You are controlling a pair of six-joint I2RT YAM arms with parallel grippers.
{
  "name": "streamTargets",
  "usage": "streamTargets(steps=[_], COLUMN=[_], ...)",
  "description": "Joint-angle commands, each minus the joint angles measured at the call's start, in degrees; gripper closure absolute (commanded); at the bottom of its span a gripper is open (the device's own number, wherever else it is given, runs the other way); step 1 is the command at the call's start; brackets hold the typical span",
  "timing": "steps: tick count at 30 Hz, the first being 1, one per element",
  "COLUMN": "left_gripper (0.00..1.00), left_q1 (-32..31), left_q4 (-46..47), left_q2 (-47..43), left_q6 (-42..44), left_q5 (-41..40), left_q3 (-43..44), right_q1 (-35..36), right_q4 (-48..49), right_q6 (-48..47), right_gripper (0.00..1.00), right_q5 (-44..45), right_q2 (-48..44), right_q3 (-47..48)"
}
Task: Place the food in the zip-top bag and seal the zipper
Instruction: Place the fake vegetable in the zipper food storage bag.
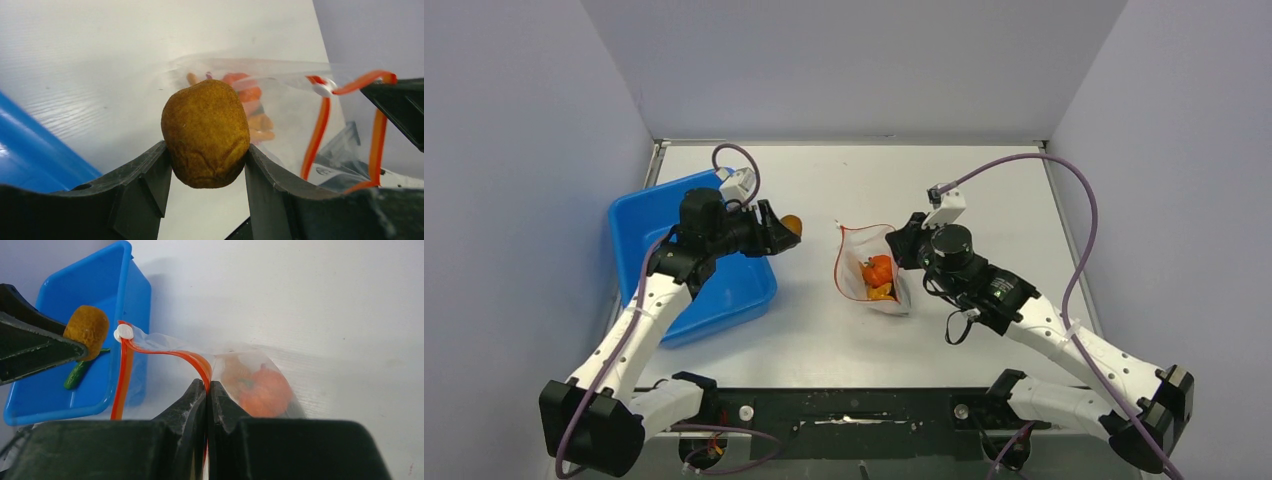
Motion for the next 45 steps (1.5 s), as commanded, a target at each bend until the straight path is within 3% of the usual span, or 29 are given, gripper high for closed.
streamTargets(steps=[1, 7, 19, 45], left_gripper=[0.60, 0.60, 0.59, 0.39], left_q1=[-4.8, -11.4, -17.2, -19.0], left_q4=[6.3, 9.8, 17.5, 17.9], left_q2=[-2.1, -2.9, -2.7, 1.7], left_q6=[-3.4, -6.8, -11.5, -10.8], left_q5=[2.7, 4.9, 8.3, 8.2], left_q3=[1.9, 3.0, 0.3, -0.6], right_q1=[0.2, 0.2, 0.2, 0.2], right_q4=[4.8, 4.8, 6.2, 6.6], right_q6=[1.0, 1.2, 1.4, 1.4], right_gripper=[1.00, 1.00, 1.00, 1.00], right_q5=[1.9, 2.2, 1.6, 1.2], right_q2=[0.4, 1.5, 3.5, 2.5], right_q3=[0.3, 1.1, 2.4, 1.6])
